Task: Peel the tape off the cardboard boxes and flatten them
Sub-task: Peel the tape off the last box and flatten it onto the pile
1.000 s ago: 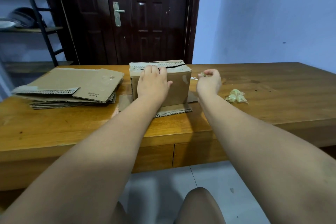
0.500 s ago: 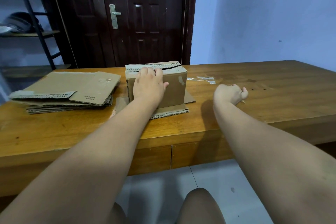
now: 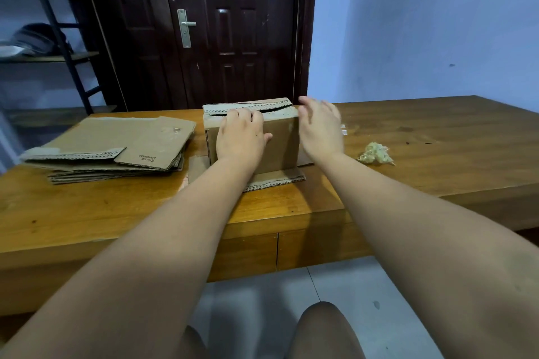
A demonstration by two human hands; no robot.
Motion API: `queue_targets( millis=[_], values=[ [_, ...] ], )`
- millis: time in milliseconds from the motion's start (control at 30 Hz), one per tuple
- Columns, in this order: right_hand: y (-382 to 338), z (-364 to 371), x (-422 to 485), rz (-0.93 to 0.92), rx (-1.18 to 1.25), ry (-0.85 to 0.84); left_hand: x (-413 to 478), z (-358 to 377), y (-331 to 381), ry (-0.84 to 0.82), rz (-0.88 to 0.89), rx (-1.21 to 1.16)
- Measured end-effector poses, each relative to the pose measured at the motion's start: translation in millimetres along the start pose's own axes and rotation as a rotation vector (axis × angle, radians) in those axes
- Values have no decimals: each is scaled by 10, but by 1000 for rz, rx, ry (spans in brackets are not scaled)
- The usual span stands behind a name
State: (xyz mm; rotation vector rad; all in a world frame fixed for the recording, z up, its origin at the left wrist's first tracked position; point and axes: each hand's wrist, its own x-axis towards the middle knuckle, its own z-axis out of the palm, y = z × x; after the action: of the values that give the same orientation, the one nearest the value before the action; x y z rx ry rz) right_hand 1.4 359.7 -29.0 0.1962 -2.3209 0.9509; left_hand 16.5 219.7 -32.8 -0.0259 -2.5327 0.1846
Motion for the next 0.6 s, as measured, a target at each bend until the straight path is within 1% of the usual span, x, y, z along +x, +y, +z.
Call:
queue_targets(
  millis=[100, 167, 233, 300, 400, 500, 600],
  values=[
    [-80, 99, 60, -199, -191, -208, 58, -40, -56, -21, 42, -1],
    [-77, 133, 59, -254, -234, -313, 99, -68, -112, -35, 48, -24],
    [-81, 128, 54, -241, -237, -345, 146, -110, -161, -92, 29, -67],
    [-128, 103, 61, -209, -272, -374, 201, -192, -202, -214, -3, -103],
    [-222, 34, 101, -170, -319, -446, 246, -300, -287, -372, 10, -59],
    [-264, -20, 129, -131, -313, -481, 226, -327, -346, -454, -43, -104],
    [-321, -26, 118, -139, -372, -466, 188, -328, -324, -461, -82, -164]
  ],
)
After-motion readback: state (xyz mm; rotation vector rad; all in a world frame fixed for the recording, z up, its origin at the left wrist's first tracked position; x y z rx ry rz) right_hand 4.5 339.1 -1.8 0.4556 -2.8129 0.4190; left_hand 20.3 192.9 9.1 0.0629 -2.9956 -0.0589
